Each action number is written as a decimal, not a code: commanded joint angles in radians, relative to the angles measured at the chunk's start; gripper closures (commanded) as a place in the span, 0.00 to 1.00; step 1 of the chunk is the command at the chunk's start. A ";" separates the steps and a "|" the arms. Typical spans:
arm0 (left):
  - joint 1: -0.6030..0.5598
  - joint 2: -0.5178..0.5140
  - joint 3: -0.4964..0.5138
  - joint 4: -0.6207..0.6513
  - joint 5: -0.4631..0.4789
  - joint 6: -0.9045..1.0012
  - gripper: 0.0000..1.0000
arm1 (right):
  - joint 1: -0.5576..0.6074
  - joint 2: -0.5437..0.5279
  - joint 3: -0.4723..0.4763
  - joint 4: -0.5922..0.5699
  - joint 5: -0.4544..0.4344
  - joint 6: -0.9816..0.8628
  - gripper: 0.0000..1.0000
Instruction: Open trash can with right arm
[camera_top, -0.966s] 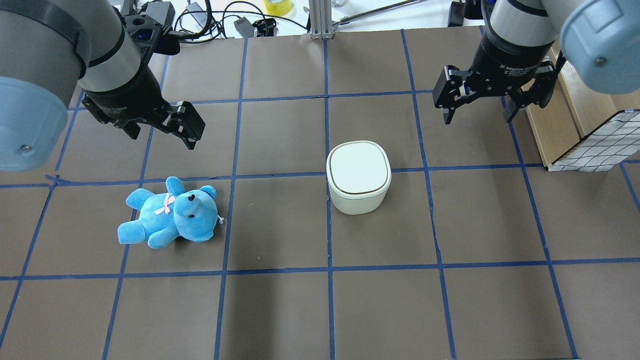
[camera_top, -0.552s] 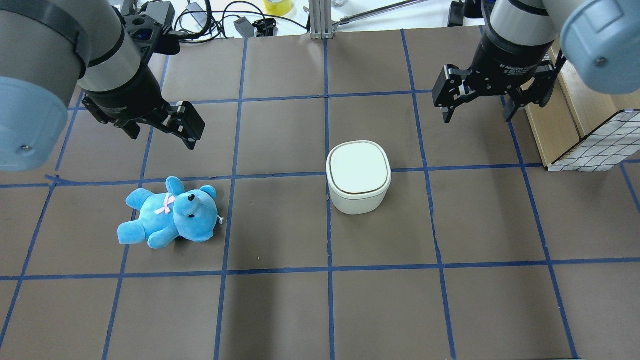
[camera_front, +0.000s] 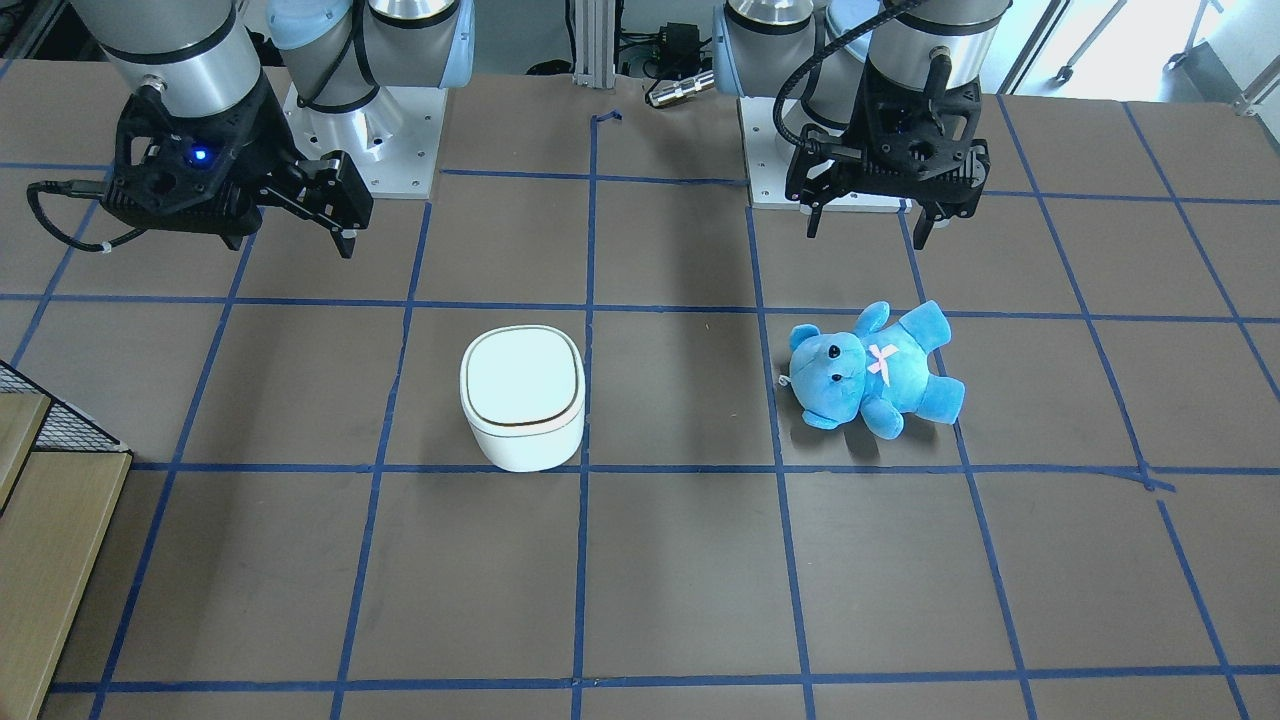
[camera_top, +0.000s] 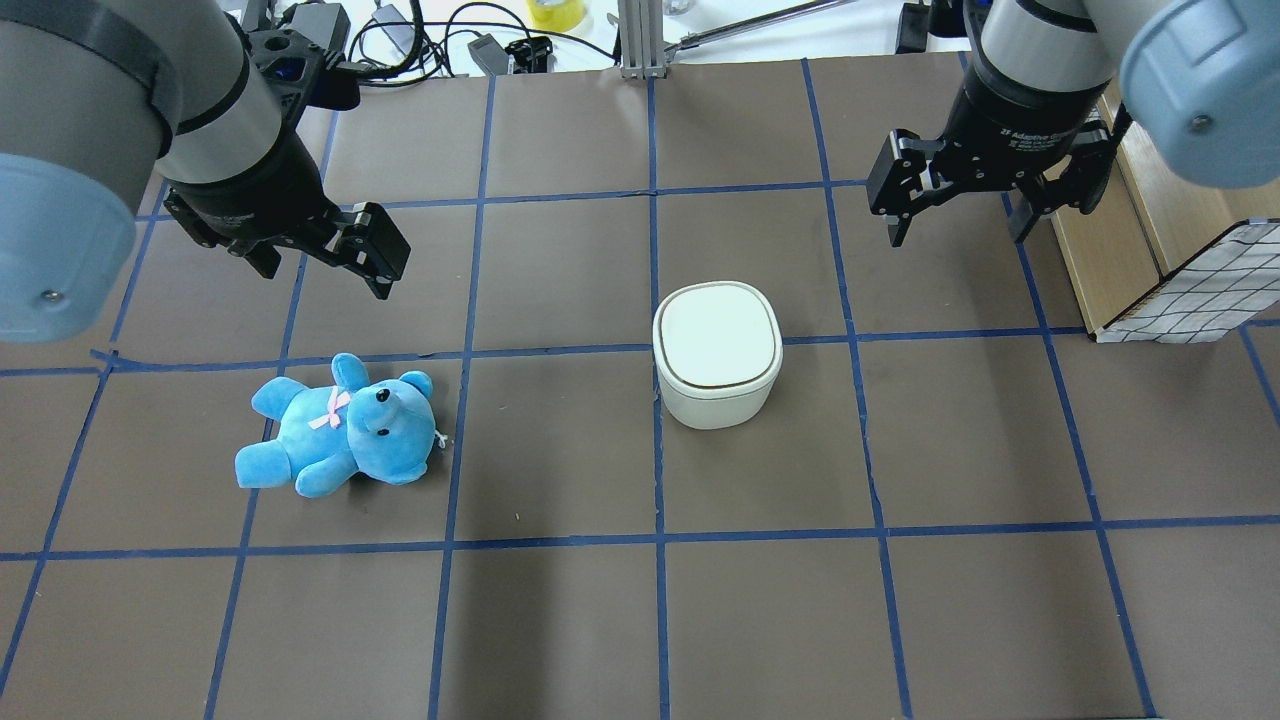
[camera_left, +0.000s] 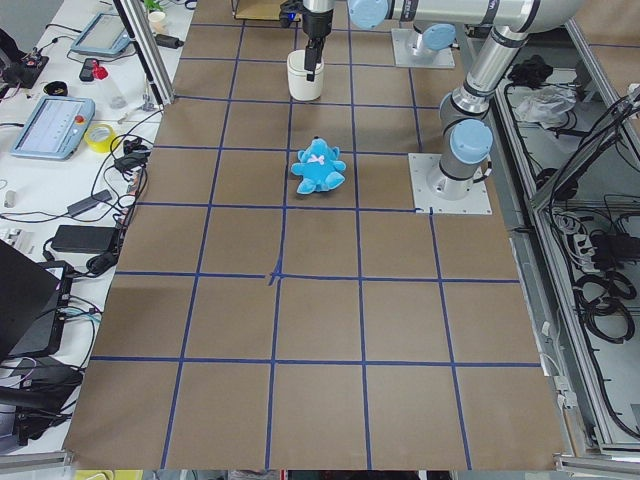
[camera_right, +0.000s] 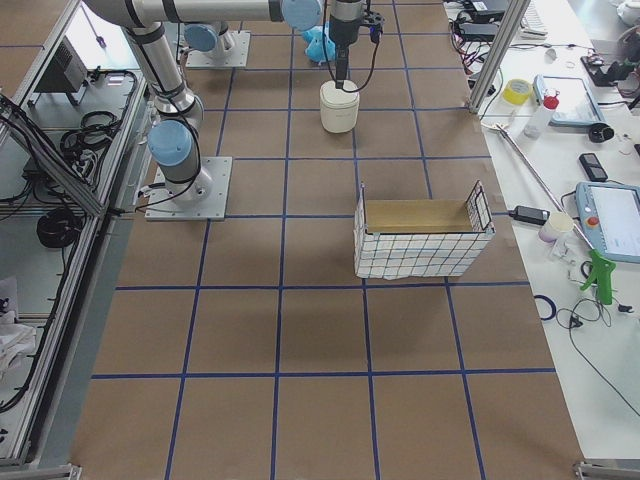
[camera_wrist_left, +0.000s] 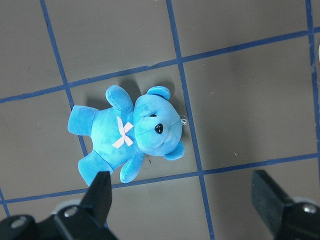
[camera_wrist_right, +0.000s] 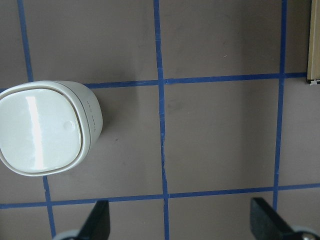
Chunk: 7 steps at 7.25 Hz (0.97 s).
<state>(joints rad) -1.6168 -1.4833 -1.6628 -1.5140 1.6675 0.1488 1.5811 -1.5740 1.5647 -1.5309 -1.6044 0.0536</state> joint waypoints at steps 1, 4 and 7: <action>0.000 0.000 0.000 0.000 0.000 0.000 0.00 | 0.000 0.000 0.000 0.000 0.001 0.000 0.00; 0.000 0.000 0.000 0.000 0.000 0.000 0.00 | 0.008 0.005 0.000 -0.006 0.017 0.011 0.14; 0.000 0.000 0.000 0.000 0.000 0.000 0.00 | 0.049 0.035 0.000 -0.006 0.095 0.052 0.79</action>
<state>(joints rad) -1.6168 -1.4833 -1.6628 -1.5140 1.6674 0.1488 1.6038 -1.5571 1.5646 -1.5369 -1.5280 0.0921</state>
